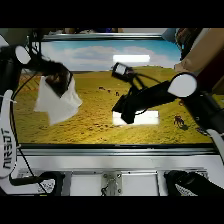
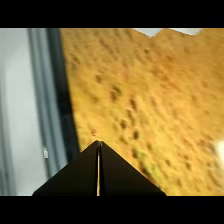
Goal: Fold the clothes and pants, and hang the long-sleeved shirts on hangers.
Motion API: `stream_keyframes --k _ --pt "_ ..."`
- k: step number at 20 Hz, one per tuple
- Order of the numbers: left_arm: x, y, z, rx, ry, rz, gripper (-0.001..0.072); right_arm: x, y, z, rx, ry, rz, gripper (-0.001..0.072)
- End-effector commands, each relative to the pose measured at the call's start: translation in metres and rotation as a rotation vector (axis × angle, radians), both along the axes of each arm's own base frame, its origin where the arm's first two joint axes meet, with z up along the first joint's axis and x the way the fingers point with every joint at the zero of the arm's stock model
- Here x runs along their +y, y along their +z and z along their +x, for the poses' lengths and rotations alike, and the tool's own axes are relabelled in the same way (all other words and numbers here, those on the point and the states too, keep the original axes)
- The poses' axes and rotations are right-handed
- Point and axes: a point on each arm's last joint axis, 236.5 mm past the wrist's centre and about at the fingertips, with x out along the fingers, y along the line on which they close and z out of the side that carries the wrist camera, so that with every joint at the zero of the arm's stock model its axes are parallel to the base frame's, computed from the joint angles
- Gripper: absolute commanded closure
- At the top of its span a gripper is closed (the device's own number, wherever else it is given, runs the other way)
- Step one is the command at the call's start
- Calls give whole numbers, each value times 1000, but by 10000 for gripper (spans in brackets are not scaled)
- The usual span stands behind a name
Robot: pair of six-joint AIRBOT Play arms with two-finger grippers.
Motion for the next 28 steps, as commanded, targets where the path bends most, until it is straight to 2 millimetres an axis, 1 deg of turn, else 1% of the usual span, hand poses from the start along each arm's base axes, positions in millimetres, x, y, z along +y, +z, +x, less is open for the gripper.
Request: stream_keyframes --k 1,2,3,4,5,6,7,8,10,12,14,15,16,17,18,20,21,22,23,24,26,27,28 --pt "-107 169 -61 -380 -245 -125 704 -94 58 65 -209 -396 -85 698" --pt "-135 205 -87 -471 -323 -158 704 -118 82 74 -267 -496 -56 697" --pt "-159 232 -114 -545 -405 -174 704 -140 107 79 -325 -593 -8 697" --pt "-179 249 -136 -593 -471 -193 703 -156 128 80 -370 -662 40 697" --pt "-196 258 -154 -624 -527 -213 703 -173 149 79 -408 -733 94 697" --pt "-210 259 -165 -646 -575 -204 704 -187 166 76 -436 -788 138 697" --pt "-218 251 -167 -640 -595 -180 704 -198 177 73 -458 -828 166 697" --pt "-222 233 -161 -608 -597 -145 704 -207 183 70 -473 -854 174 697" --pt "-222 175 -132 -482 -561 -84 704 -217 186 67 -480 -878 168 698" --pt "-211 102 -95 -303 -473 -65 703 -219 185 67 -478 -883 164 697" --pt "-189 24 -63 -130 -376 -31 703 -219 182 70 -470 -883 160 697" --pt "-172 -13 -50 -47 -326 -11 568 -218 179 72 -465 -883 158 697" --pt "-155 -41 -42 27 -271 -5 126 -218 177 74 -458 -883 156 697" --pt "-133 -61 -36 104 -190 -16 30 -217 174 77 -451 -882 152 696" --pt "-116 -72 -36 173 -133 -35 33 -217 172 79 -445 -882 149 694" --pt "-89 -74 -41 258 -72 -105 33 -217 167 83 -434 -882 143 694" --pt "-77 -77 -49 290 -46 -134 33 -217 166 85 -431 -882 141 694" --pt "-64 -83 -60 326 -18 -146 33 -217 165 85 -429 -882 140 694" --pt "-50 -97 -78 376 23 -149 34 -217 164 86 -427 -882 139 694" --pt "-39 -115 -100 437 59 -149 33 -217 163 86 -424 -882 137 694" --pt "-30 -153 -146 552 82 -135 34 -216 161 85 -416 -880 132 695" --pt "-35 -173 -175 623 78 -154 34 -216 159 84 -407 -878 126 695" --pt "-48 -190 -201 687 70 -205 33 -216 156 84 -400 -876 120 694"
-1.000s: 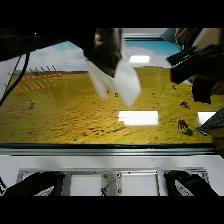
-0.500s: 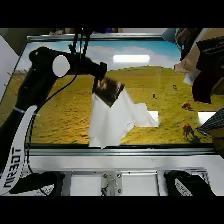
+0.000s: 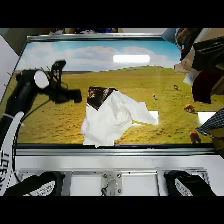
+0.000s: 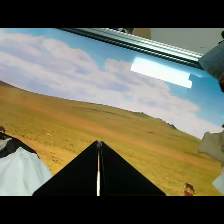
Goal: Fold the clothes and pants, and hang the long-sleeved shirts on hangers.
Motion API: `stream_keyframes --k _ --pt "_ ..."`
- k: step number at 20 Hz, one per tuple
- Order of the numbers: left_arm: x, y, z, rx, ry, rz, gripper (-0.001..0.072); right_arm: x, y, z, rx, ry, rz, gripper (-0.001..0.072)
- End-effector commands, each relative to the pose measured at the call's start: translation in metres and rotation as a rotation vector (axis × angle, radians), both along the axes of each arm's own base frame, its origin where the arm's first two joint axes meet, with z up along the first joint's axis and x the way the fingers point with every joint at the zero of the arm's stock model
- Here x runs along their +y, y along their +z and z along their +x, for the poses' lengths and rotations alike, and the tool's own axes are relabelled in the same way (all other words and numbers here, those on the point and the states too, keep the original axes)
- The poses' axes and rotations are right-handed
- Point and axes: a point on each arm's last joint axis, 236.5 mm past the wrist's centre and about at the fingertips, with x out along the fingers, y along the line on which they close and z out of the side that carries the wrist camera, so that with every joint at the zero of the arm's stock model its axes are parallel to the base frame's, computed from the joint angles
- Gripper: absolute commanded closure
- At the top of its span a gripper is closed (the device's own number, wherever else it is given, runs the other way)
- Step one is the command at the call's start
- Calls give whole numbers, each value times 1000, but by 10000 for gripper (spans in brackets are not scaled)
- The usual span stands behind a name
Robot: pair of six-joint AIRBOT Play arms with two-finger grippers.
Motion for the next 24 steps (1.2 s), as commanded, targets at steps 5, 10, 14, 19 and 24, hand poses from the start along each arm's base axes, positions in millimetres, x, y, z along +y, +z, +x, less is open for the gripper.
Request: stream_keyframes --k 5,10,14,19,24 --pt "-46 -105 -119 246 122 -191 33 4 -20 -2 85 17 -1 694" --pt "-88 -126 -108 275 129 -254 35 4 -24 -1 103 6 26 695" --pt "-99 -133 -88 267 95 -226 583 -10 -47 -2 179 -35 24 698" --pt "-59 -89 -40 122 103 -197 703 -95 -171 -11 502 -302 128 698" --pt "-13 -17 -4 -81 200 -237 703 -98 -342 -34 882 -365 263 11"
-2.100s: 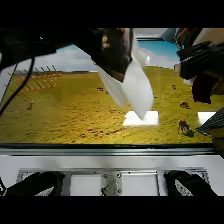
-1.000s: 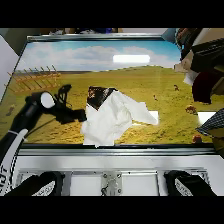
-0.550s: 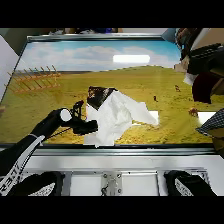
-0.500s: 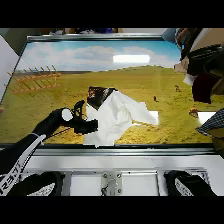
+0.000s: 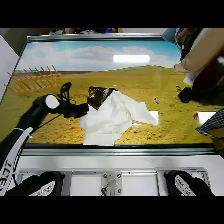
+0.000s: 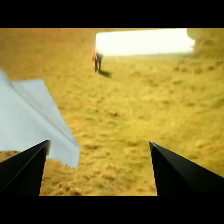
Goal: Fold the clothes and pants, and hang the long-sleeved shirts on hangers.
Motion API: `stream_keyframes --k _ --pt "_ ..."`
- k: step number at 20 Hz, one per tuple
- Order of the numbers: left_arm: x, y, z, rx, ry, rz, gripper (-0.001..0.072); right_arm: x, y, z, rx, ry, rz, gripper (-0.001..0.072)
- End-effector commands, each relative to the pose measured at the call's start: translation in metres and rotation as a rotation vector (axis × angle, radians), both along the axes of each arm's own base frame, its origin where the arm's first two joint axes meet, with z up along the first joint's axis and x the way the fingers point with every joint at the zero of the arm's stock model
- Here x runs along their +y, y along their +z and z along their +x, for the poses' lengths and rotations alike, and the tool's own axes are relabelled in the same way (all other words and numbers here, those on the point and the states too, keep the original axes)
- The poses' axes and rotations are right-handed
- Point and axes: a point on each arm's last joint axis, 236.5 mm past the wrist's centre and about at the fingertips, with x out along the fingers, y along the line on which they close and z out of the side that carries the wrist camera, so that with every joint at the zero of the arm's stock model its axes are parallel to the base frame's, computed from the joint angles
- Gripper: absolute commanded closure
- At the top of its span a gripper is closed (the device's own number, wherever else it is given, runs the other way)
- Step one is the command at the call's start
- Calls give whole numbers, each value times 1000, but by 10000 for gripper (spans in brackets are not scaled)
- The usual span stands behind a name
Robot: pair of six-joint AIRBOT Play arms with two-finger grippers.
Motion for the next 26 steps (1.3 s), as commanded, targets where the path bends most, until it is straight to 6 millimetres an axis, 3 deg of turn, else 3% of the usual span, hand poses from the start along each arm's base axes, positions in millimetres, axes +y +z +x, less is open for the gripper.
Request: stream_keyframes --k 1,4,7,12,13,15,16,17,18,19,20,22,23,24,26 --pt "30 41 18 -113 65 0 703 12 -105 -16 223 -53 148 11" --pt "39 50 22 -133 89 -1 703 54 -153 -1 295 28 273 12" --pt "40 49 21 -128 91 0 703 89 -186 6 326 91 292 13" --pt "40 49 21 -128 91 -1 703 125 -205 8 339 176 258 14" --pt "40 49 21 -128 91 -1 703 128 -205 9 335 184 255 55" --pt "40 50 21 -128 91 -1 703 128 -197 15 310 205 246 543" --pt "41 52 22 -136 92 -1 703 127 -185 22 281 212 242 696" --pt "44 63 26 -162 101 -4 703 125 -165 33 232 226 231 699" --pt "48 86 35 -220 113 -11 703 118 -132 47 156 257 198 699" --pt "53 120 44 -300 130 -19 703 109 -91 61 71 279 151 699" --pt "59 166 50 -407 146 -31 703 95 -37 73 -38 295 88 699" --pt "63 269 42 -639 153 -61 703 73 95 82 -318 280 -10 699" --pt "62 319 28 -752 147 -75 703 66 165 75 -480 257 -48 699" --pt "58 366 8 -862 132 -91 703 61 239 58 -662 232 -90 699" --pt "47 444 -45 -1058 92 -136 703 58 364 3 -999 179 -156 700"
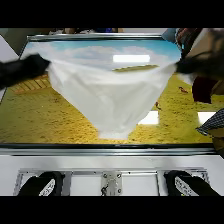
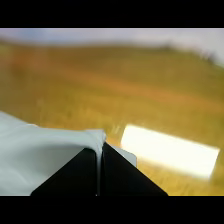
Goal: Fold the clothes and pants, and hang the long-sleeved shirts on hangers.
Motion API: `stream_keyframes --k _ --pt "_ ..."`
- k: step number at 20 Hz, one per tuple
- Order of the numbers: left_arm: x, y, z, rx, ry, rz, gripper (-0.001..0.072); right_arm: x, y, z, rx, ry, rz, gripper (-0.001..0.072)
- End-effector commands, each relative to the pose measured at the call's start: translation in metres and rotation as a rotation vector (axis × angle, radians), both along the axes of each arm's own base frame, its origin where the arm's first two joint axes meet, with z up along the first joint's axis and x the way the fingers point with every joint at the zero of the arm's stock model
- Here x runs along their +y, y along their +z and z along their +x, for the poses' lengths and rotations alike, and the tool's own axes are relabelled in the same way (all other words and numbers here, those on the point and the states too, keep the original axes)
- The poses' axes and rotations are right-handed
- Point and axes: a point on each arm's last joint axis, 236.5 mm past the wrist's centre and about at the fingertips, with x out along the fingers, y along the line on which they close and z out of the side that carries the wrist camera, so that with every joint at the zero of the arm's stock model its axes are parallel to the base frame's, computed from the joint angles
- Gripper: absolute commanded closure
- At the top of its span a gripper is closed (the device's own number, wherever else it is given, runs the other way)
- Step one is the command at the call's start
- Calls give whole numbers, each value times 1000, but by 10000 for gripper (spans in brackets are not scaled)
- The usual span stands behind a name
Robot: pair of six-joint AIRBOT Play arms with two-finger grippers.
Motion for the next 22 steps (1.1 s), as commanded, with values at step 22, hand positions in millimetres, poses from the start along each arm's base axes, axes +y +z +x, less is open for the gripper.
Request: stream_keyframes --k 22 --pt "-33 -45 -9 246 -128 330 703 68 95 13 -177 166 171 700"
